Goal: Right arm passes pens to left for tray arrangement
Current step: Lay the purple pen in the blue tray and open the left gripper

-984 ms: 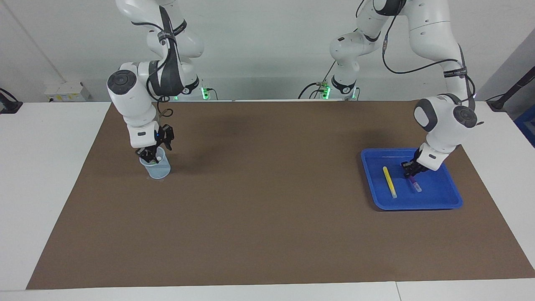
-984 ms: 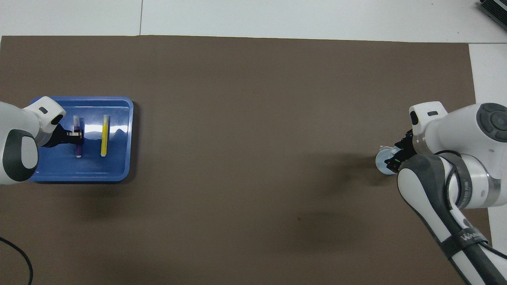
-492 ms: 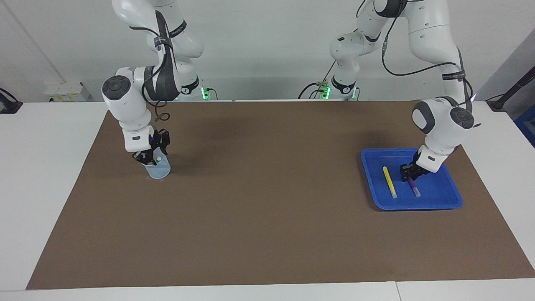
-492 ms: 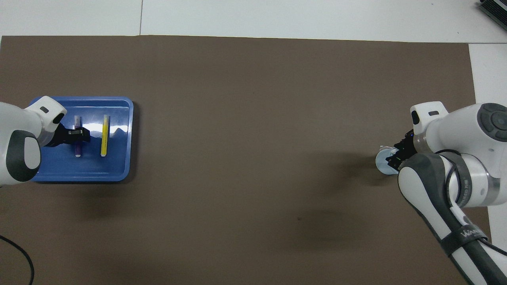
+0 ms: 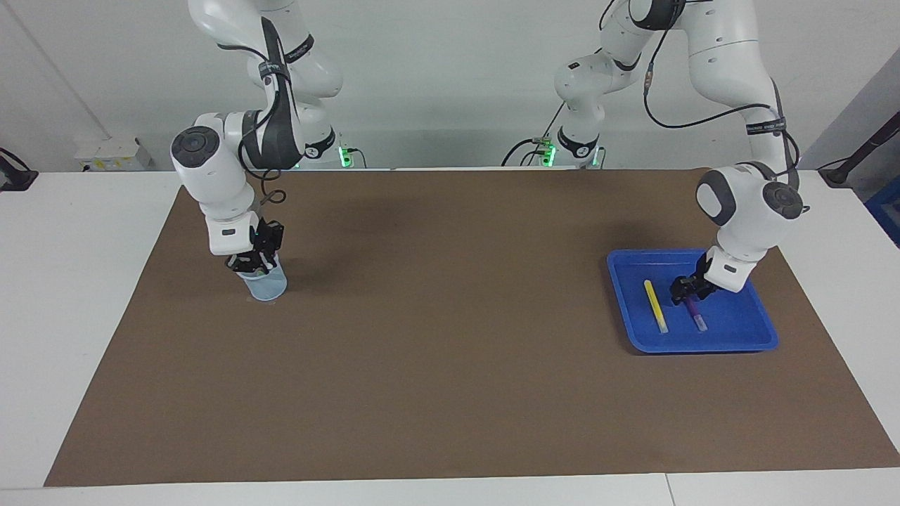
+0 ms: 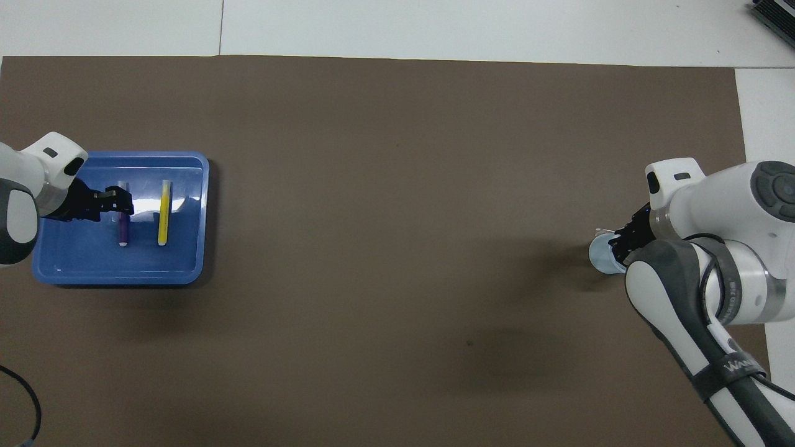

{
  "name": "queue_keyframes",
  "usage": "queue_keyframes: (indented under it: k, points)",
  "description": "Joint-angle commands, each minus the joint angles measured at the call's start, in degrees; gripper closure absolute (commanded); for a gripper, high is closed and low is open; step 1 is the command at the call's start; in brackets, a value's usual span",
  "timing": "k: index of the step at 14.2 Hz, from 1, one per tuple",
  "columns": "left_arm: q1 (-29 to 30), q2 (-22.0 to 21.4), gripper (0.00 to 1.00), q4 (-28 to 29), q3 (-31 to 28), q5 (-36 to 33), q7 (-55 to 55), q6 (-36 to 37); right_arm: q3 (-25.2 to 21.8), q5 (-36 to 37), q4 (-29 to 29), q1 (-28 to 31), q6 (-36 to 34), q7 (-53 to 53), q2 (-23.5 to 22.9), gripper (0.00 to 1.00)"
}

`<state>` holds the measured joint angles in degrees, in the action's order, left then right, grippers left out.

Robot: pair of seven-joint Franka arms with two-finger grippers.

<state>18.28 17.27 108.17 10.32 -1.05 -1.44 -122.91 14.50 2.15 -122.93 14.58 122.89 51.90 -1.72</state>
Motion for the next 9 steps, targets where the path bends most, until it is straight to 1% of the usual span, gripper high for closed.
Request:
queue_keyframes:
  k: [1,2,3,5,8,9]
  points:
    - [-0.44,0.22,0.16,-6.29,-0.13,3.05,-4.78,7.93,0.79,0.75,0.06,1.24,-0.72,-1.1,-0.48,1.0]
    - [-0.7,0.31,0.07,-7.7,-0.13,4.2,-7.24,9.43,0.79,0.75,1.11,1.16,-1.6,-1.1,-0.39,1.0]
    - [-0.88,0.31,0.0,-8.49,-0.04,4.47,-9.87,10.22,0.79,0.75,2.51,1.16,-2.74,-0.58,-0.39,1.0]
    - [-1.14,0.13,0.0,-9.46,0.66,4.56,-14.1,10.67,0.79,0.75,6.11,0.46,-7.38,-1.27,-0.39,1.0]
    - [-2.46,-0.92,0.0,-9.47,0.93,4.82,-19.29,12.33,1.49,-0.47,7.79,0.19,-11.52,-5.56,0.49,1.0]
    - [-3.6,-1.79,0.0,-9.38,0.93,4.82,-19.56,13.56,2.36,-2.31,8.93,-0.16,-13.8,-7.76,0.84,1.0]
